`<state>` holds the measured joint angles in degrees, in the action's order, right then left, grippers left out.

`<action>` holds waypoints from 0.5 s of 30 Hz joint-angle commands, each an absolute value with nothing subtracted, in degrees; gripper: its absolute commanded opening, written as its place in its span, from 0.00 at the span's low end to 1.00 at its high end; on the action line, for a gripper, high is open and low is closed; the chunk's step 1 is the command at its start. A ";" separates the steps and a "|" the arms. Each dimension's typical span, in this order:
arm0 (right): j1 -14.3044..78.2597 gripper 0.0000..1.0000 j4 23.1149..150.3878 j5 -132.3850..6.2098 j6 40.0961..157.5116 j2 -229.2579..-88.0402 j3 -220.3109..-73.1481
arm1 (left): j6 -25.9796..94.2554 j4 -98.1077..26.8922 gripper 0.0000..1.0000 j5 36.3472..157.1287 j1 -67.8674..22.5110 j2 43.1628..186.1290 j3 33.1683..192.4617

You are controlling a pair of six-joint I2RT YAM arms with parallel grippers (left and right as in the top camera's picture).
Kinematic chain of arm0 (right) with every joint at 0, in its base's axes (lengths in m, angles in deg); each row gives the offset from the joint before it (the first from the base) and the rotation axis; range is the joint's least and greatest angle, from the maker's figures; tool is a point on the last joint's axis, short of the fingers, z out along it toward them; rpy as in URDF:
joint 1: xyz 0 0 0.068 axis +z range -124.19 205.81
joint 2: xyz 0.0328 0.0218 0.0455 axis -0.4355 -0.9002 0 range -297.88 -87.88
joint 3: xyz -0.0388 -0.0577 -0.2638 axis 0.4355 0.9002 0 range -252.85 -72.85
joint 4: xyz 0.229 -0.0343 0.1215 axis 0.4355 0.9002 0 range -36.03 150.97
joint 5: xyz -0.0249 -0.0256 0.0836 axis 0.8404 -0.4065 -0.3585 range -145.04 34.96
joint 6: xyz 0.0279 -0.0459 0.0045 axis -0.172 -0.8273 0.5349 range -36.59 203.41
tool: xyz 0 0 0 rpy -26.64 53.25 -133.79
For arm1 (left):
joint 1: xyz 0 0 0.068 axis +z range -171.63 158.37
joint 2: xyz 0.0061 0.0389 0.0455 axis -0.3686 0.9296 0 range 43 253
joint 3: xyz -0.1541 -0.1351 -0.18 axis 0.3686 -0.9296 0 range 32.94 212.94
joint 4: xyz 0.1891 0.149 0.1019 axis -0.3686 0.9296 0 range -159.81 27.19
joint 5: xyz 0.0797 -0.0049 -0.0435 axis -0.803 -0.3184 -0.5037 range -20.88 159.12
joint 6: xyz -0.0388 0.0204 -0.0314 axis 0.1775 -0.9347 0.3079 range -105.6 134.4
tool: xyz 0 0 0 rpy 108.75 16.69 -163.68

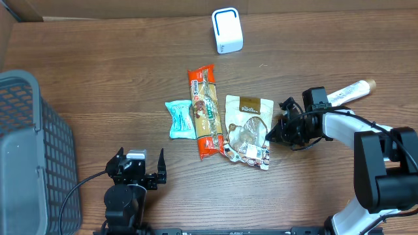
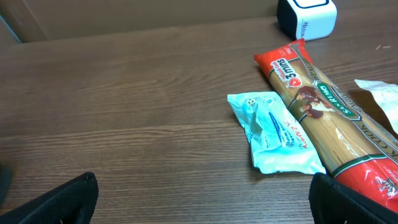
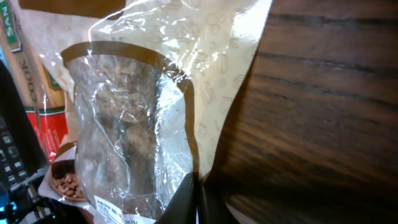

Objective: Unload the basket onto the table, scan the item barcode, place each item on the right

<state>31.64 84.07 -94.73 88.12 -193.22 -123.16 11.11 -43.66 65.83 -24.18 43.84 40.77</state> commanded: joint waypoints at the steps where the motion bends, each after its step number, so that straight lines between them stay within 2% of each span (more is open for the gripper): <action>1: 31.75 0.04 82.74 -97.04 89.86 -193.54 -122.65 | 11.83 -43.66 1.00 65.33 -24.18 43.25 40.42; 10: 30.98 0.04 81.71 -97.06 97.16 -190.20 -126.48 | 11.83 -43.66 1.00 65.33 -24.18 43.25 40.42; 15: 29.91 0.04 79.16 -88.89 111.98 -183.31 -126.79 | 11.83 -43.66 1.00 65.33 -24.18 43.25 40.42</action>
<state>30.79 80.23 -94.20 101.01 -188.89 -124.73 11.11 -43.66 65.83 -24.18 43.86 40.77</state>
